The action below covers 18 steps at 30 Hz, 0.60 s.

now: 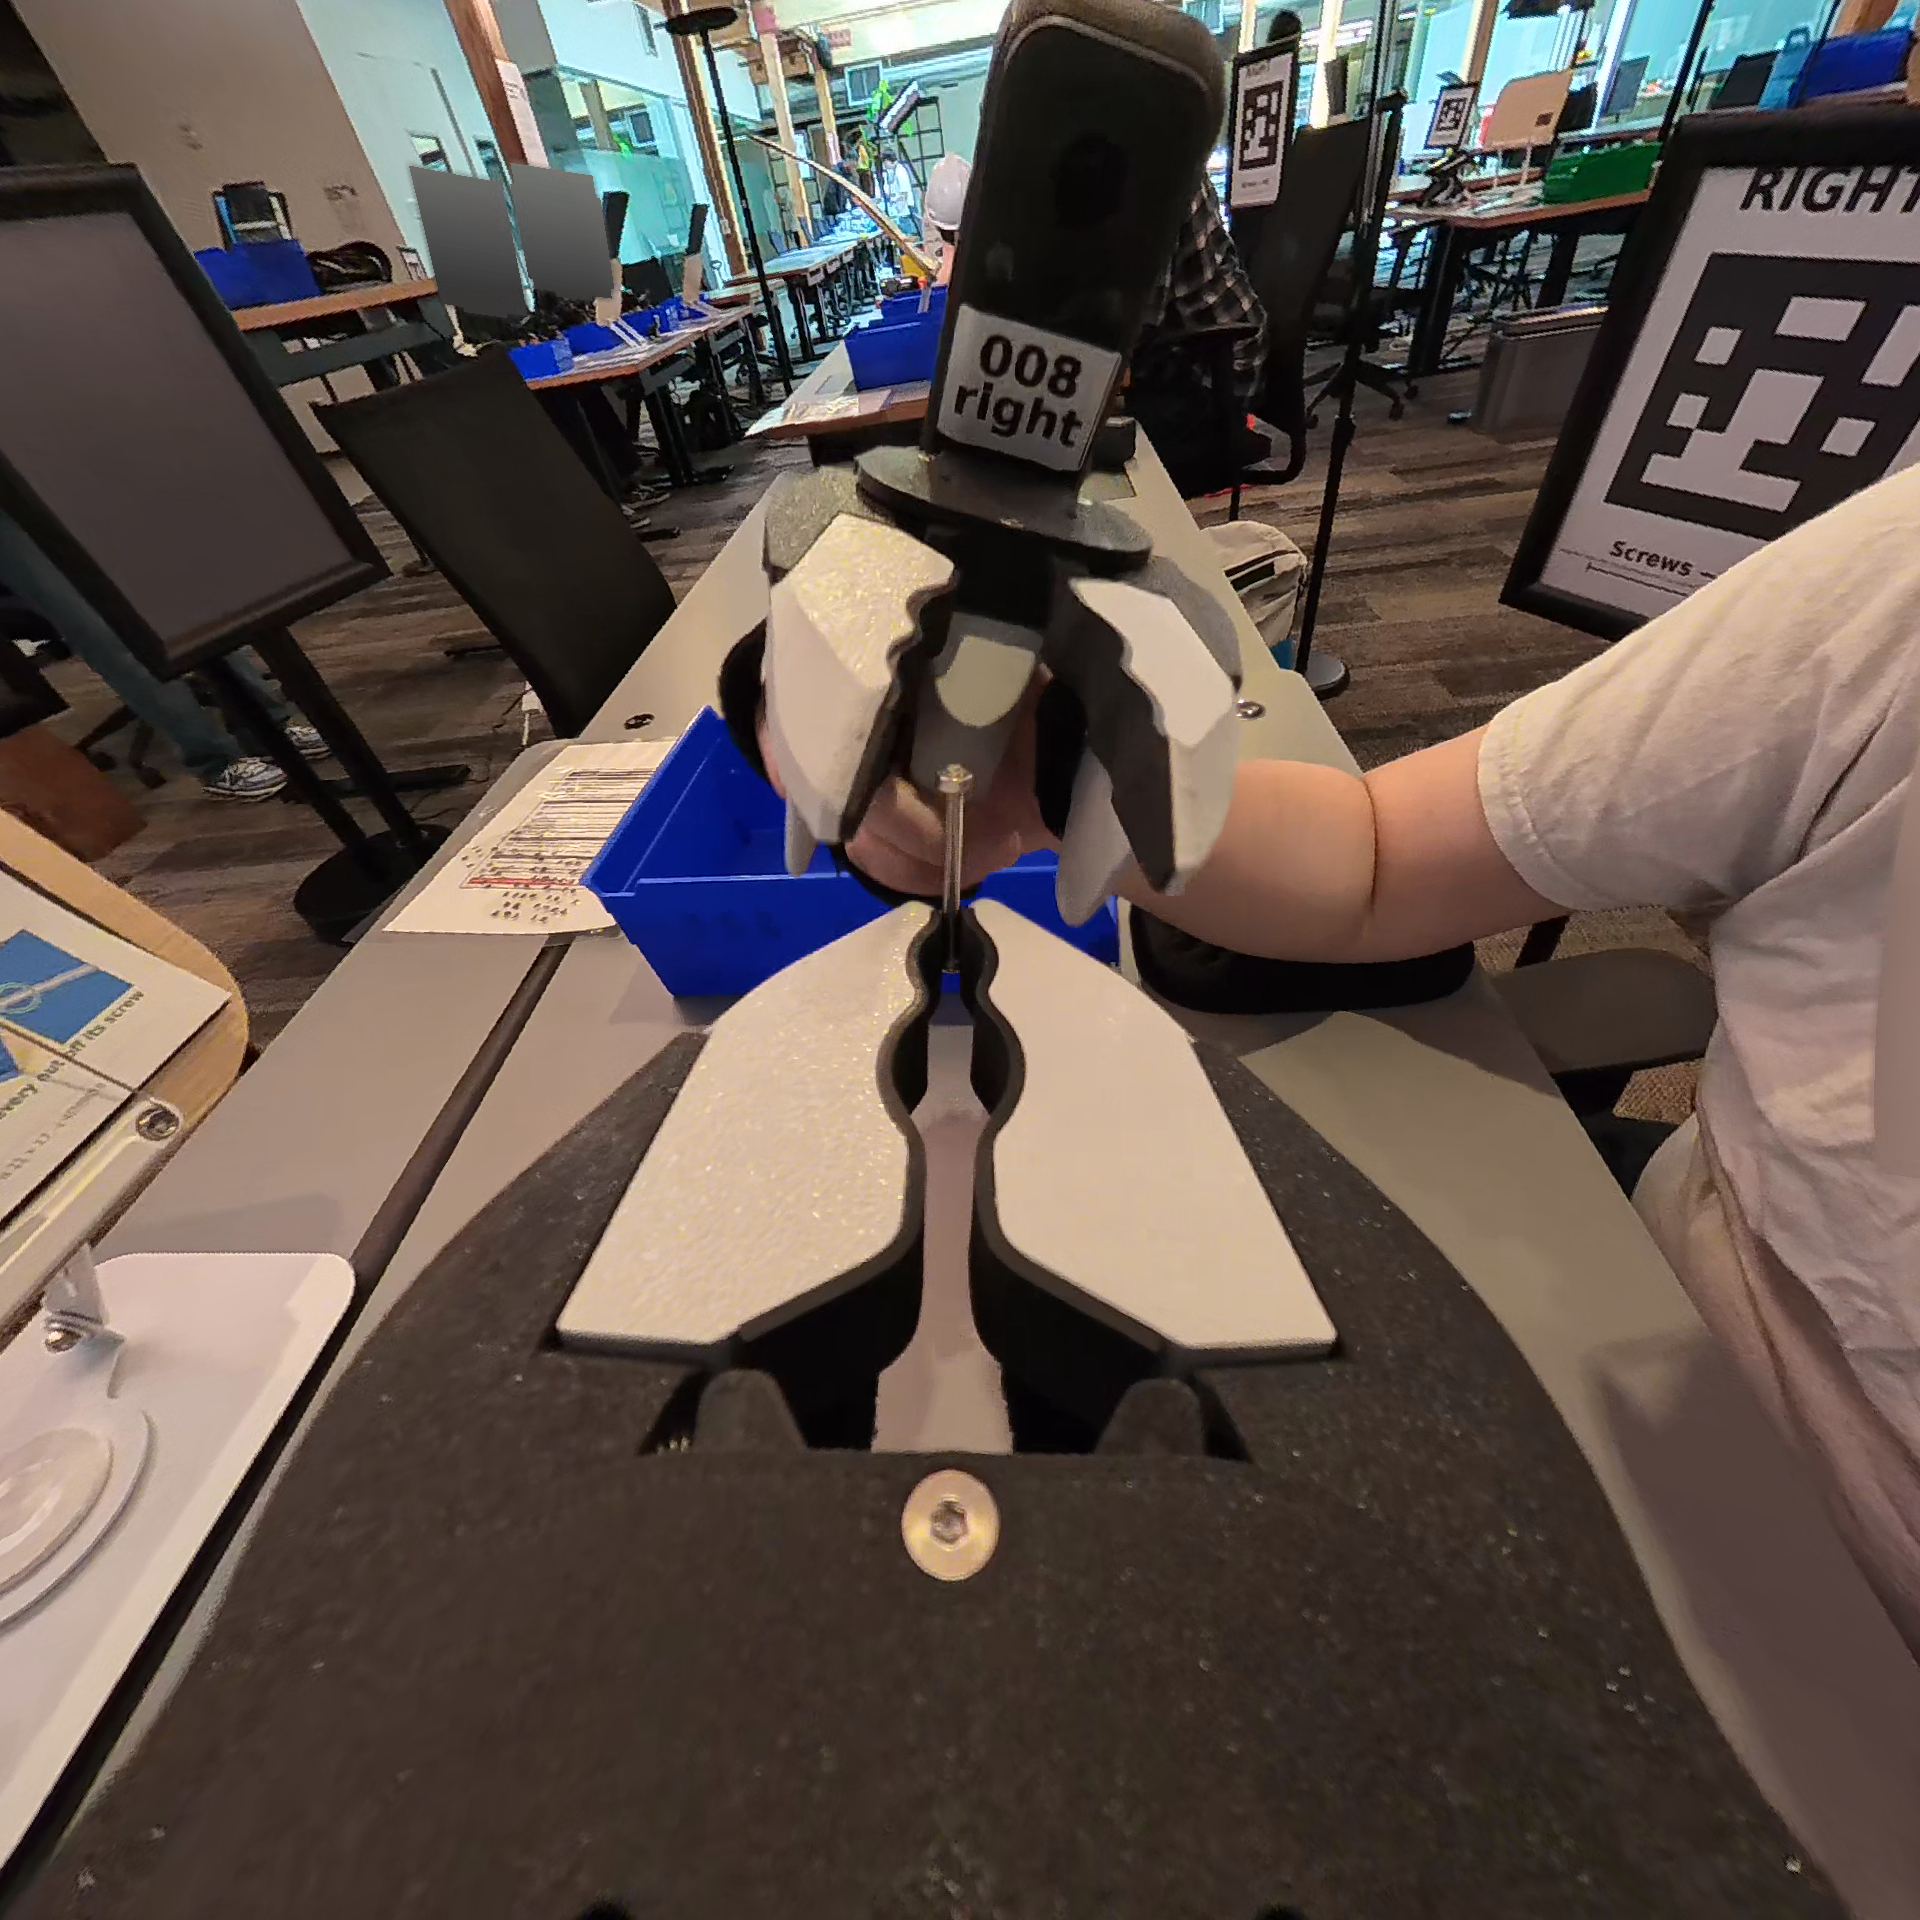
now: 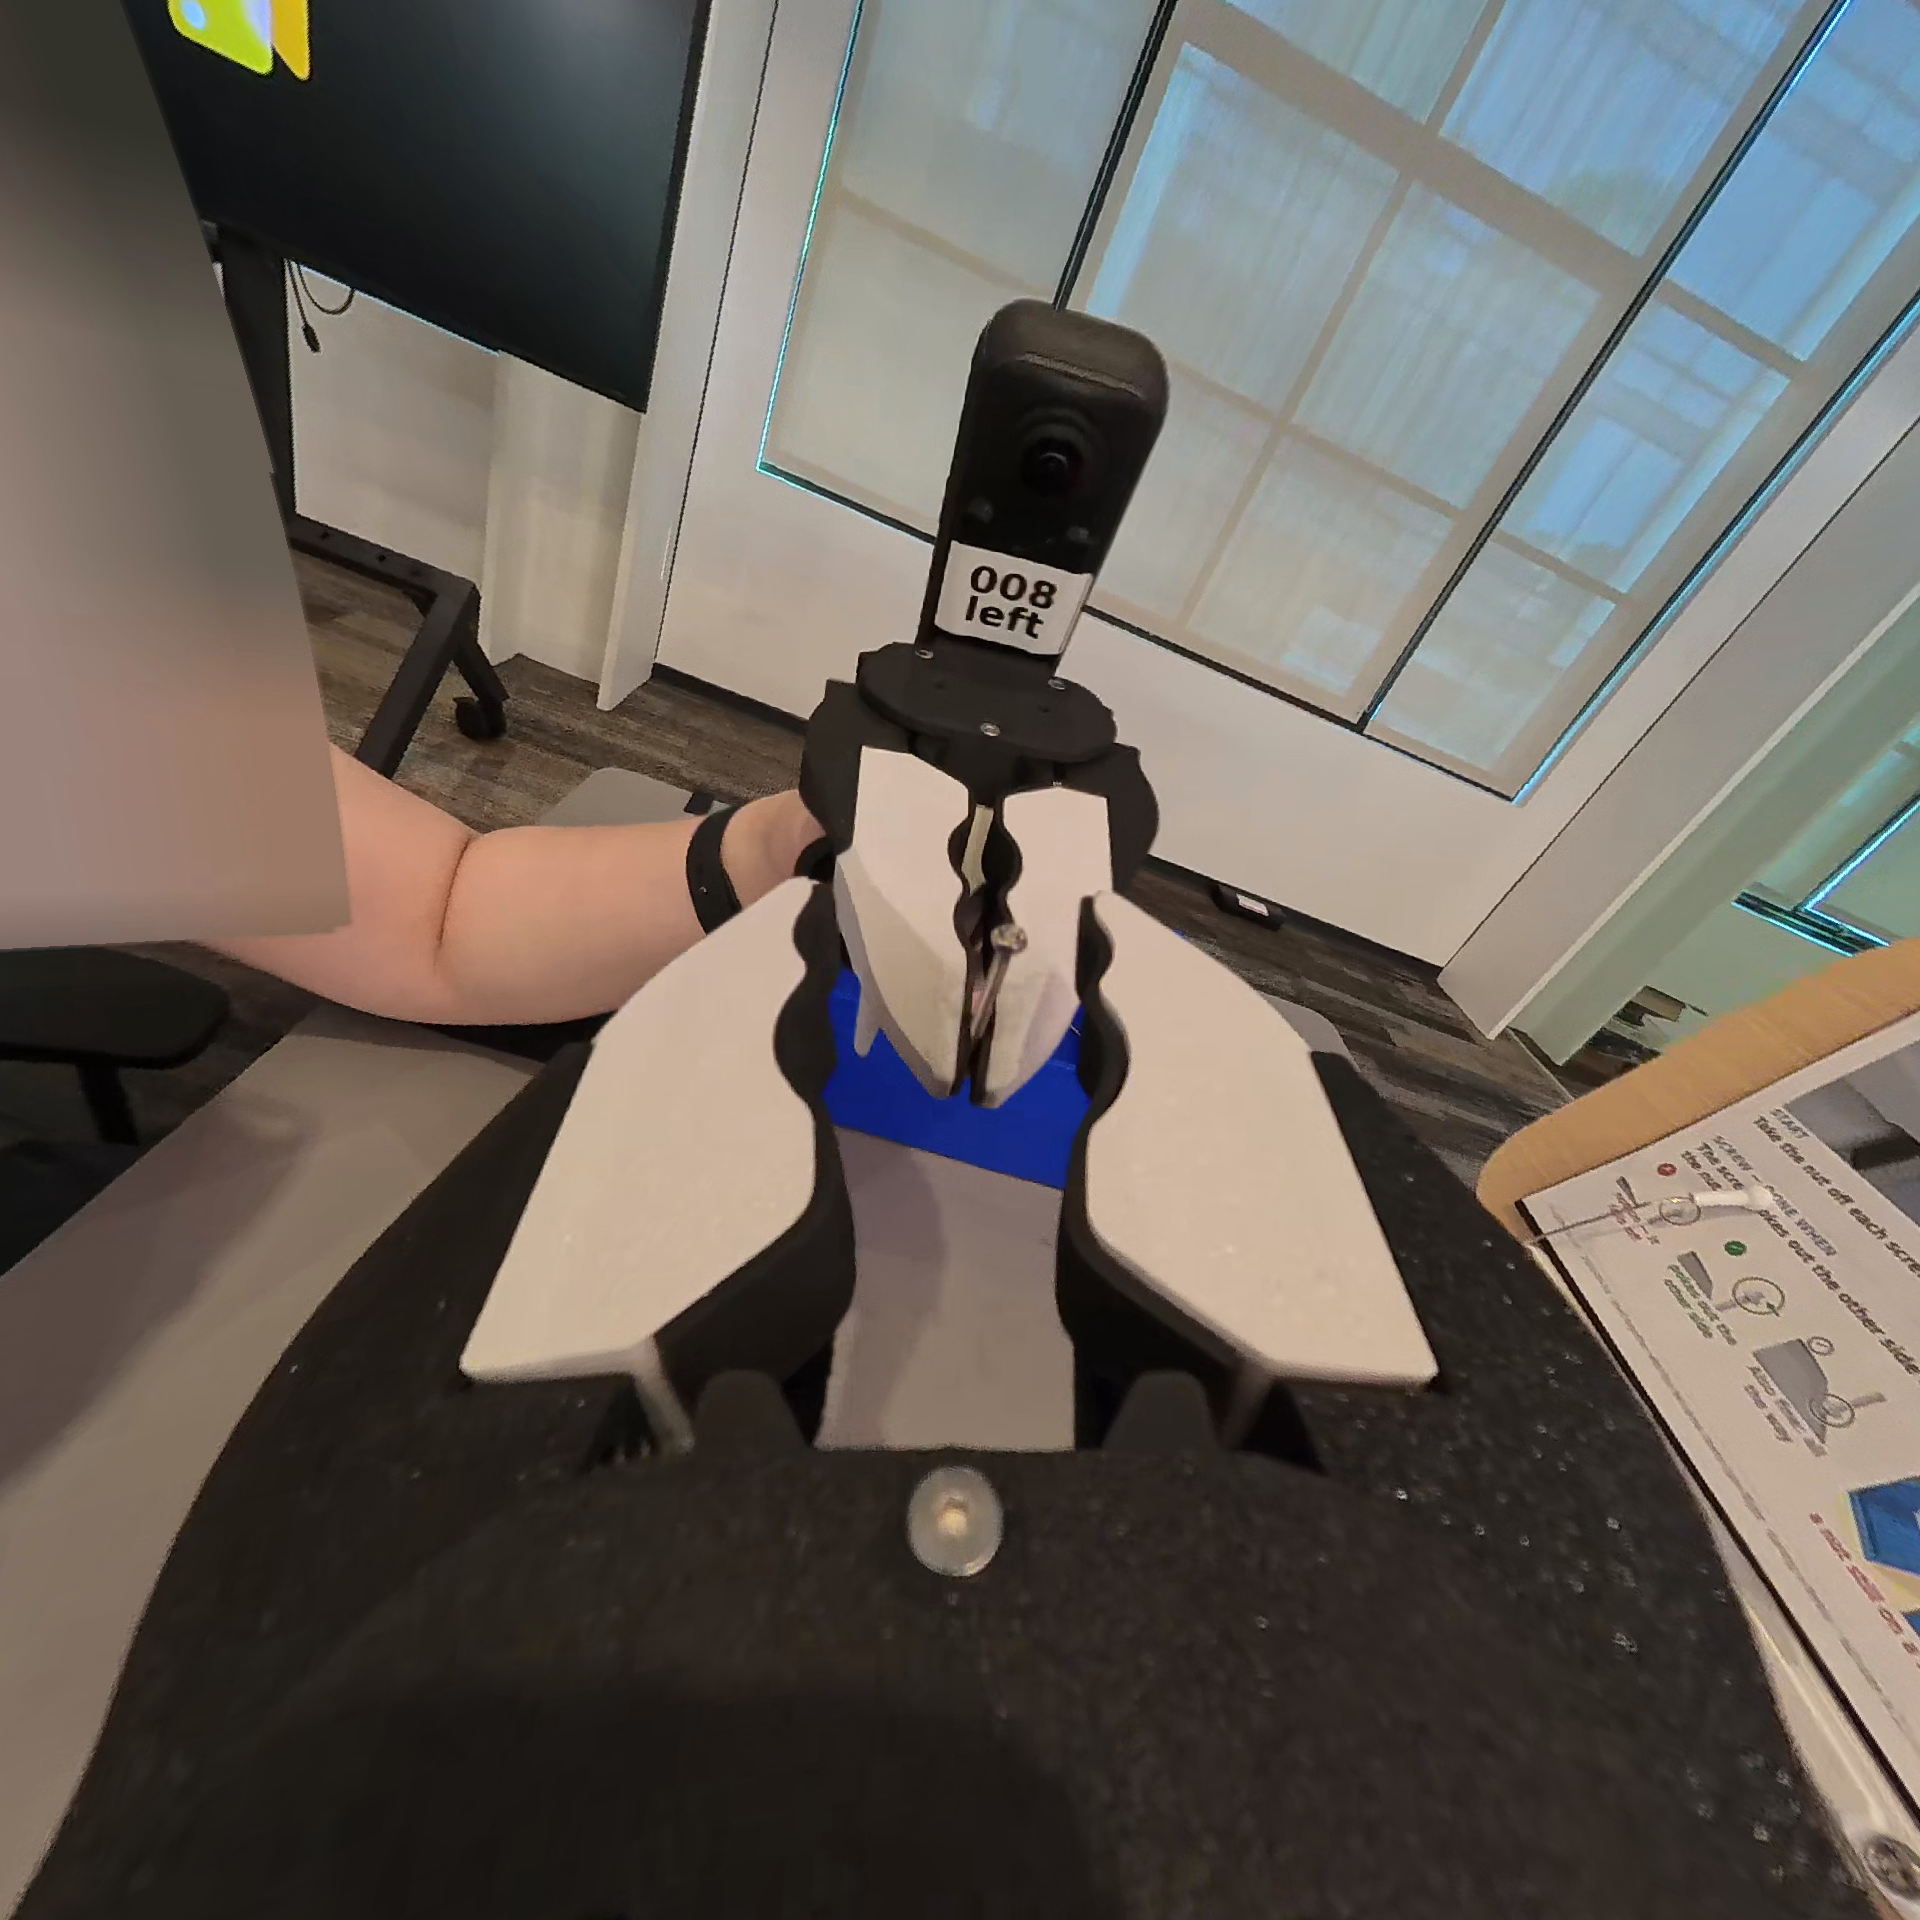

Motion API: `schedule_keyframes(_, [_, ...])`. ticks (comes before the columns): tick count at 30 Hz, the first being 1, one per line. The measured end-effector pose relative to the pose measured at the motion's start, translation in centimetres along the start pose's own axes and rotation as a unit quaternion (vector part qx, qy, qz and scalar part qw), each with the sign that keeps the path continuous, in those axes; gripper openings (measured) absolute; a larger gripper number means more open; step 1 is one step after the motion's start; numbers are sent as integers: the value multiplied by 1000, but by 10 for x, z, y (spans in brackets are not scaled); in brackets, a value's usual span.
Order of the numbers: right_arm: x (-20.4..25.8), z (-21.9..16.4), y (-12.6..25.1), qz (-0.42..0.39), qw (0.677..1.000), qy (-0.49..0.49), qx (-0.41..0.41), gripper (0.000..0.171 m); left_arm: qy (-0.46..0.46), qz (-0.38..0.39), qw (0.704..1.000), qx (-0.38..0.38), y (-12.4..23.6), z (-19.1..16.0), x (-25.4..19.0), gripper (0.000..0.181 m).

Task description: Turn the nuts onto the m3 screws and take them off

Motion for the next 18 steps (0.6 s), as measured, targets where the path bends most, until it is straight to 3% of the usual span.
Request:
schedule_keyframes(8, [2, 0, -7, -10, 1000, 12, 11, 57, 8, 30, 999, -17, 5, 3, 8, 2])
schedule_keyframes(18, [-3, 3, -1, -27, 999, -2, -22, 53, 20, 35, 999, -31, 8, 6, 12, 2])
Point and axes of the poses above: each gripper's, where its closed fingertips meet, y back along the fingers, z out of its top, x = y × z across the jaws, the point moved 6 cm from there along y, back along the fingers, and after that the axes turned 11 degrees about z, right-handed, at the moved point
